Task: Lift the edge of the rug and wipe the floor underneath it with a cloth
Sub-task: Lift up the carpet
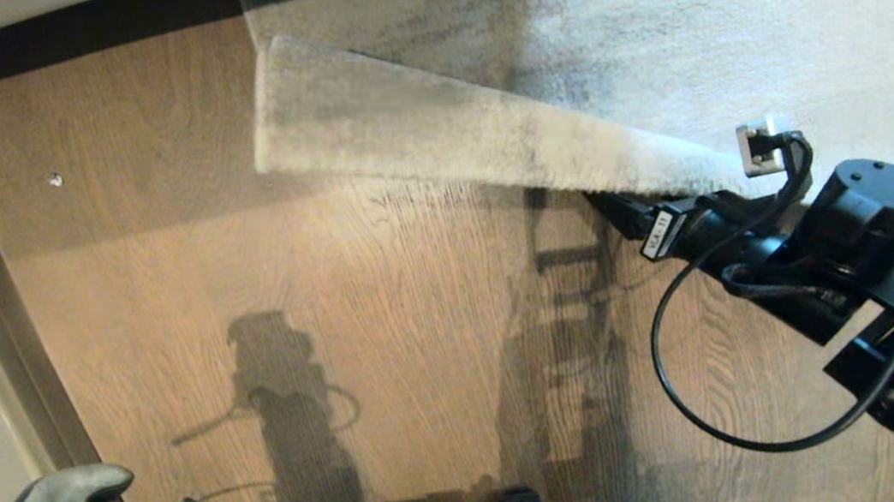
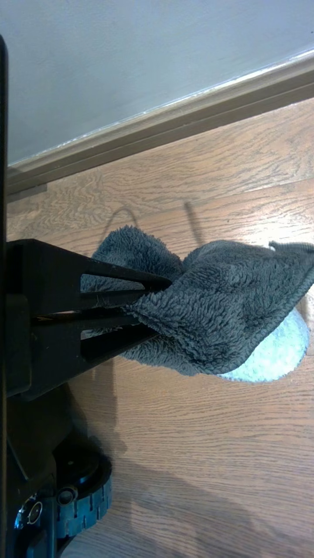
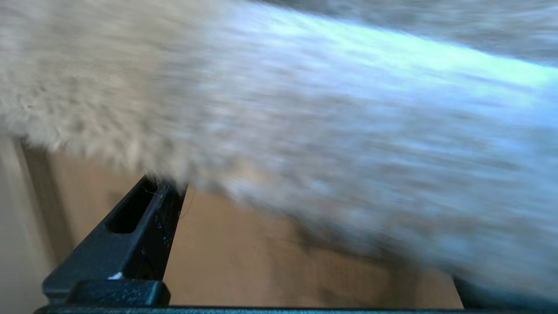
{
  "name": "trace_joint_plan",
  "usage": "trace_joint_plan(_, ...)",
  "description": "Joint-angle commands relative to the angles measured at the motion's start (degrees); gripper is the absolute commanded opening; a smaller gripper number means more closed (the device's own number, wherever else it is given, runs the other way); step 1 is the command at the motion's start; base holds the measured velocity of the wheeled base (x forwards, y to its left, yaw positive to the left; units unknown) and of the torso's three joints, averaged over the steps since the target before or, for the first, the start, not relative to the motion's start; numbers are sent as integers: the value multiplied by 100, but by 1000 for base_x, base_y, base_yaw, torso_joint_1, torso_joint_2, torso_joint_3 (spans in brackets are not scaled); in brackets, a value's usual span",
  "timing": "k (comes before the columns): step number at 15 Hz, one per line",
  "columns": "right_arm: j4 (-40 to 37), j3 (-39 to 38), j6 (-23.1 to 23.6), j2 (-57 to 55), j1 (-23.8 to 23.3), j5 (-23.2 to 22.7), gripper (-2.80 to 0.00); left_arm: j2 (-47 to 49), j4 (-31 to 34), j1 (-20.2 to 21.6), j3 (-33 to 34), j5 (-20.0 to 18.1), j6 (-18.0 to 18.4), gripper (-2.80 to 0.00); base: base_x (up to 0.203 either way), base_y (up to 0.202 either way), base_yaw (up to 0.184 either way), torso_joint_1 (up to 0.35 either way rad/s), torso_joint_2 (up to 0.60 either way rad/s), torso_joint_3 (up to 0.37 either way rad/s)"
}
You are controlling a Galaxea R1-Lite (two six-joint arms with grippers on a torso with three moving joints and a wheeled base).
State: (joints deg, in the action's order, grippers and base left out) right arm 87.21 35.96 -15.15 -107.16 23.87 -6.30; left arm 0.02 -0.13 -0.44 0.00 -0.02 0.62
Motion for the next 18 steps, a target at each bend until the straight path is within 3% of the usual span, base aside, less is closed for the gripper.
trace_joint_plan(1,252,163,-396,73,251,4,0,-2,-4,0,0,2,-1,-280,0,0,0,0,0,0)
trace_joint_plan(4,252,256,-830,-12,311,151,0,-2,-4,0,0,2,-1,-280,0,0,0,0,0,0)
trace_joint_plan(7,252,395,-1593,-56,497,812,0,-2,-4,0,0,2,-1,-280,0,0,0,0,0,0)
trace_joint_plan(12,252,453,-2095,-235,963,1455,0,-2,-4,0,0,2,-1,-280,0,0,0,0,0,0)
trace_joint_plan(18,252,833,-2322,-454,1594,1658,0,-2,-4,0,0,2,-1,-280,0,0,0,0,0,0)
